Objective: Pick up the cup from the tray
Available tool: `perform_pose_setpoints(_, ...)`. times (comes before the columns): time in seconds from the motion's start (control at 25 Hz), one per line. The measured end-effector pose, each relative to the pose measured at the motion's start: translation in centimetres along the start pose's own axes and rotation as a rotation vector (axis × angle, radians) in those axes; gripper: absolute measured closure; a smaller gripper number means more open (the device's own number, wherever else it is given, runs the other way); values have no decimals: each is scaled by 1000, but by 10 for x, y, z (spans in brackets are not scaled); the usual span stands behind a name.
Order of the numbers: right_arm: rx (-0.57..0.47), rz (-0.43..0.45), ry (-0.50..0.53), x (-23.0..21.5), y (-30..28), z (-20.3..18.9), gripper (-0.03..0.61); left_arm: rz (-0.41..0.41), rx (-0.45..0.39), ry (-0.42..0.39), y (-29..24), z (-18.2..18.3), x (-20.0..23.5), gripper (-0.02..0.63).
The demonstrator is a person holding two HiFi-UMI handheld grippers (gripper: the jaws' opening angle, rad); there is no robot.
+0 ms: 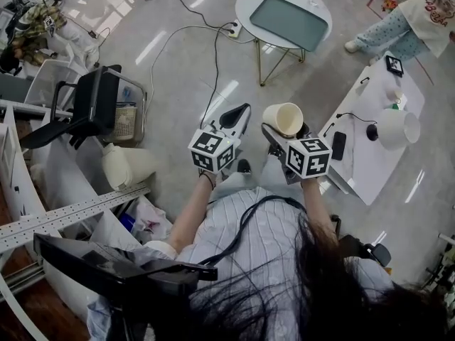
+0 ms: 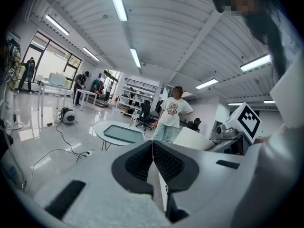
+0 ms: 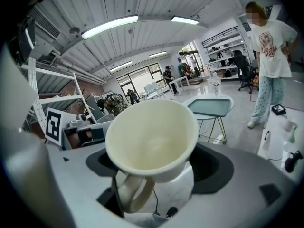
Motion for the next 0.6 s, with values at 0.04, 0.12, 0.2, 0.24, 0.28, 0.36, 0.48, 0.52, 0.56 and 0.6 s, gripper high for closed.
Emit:
perform_pose_setpoints(0.04, 0, -3, 0, 3, 3, -4, 170, -1, -5, -3, 4, 0, -1, 600)
perform_pose_setpoints(0.12, 0, -8, 0, 9, 8, -10, 170, -8, -10, -9, 10, 1, -2, 600)
perform_pose_setpoints(0.2, 0, -14, -3, 14, 12, -15, 170, -20, -6, -14, 14, -1, -5, 600)
perform_pose_setpoints(0.24, 0, -16, -4, 16, 14, -18, 170, -27, -4, -17, 16, -2, -7, 600)
perform_pose_setpoints(0.28, -1, -18, -3, 18, 15, -20, 170, -33, -4, -19, 17, -3, -8, 600)
perform_pose_setpoints(0.36, -5, -21, 3, 21, 16, -22, 170, -42, -4, -24, 19, -4, -10, 600)
perform_pose_setpoints(0.48, -11, -24, 11, 24, 18, -24, 170, -49, -12, -29, 22, -5, -13, 600)
perform_pose_setpoints(0.52, -12, -26, 13, 24, 19, -25, 170, -50, -16, -29, 23, -4, -13, 600)
perform_pose_setpoints(0.56, -12, -27, 15, 26, 19, -25, 170, -50, -21, -29, 24, -4, -13, 600)
perform_pose_setpoints(0.6, -12, -28, 17, 27, 20, -25, 170, -50, -26, -29, 25, -3, -12, 600)
Point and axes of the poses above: the fingertips, and each gripper's own axes: y backward along the fingers, x to its left, z out of its top, the point moved 3 cm from there along y, backward along the fingers, and after that the axes turned 11 degrees about -z, right-handed, at the moved point
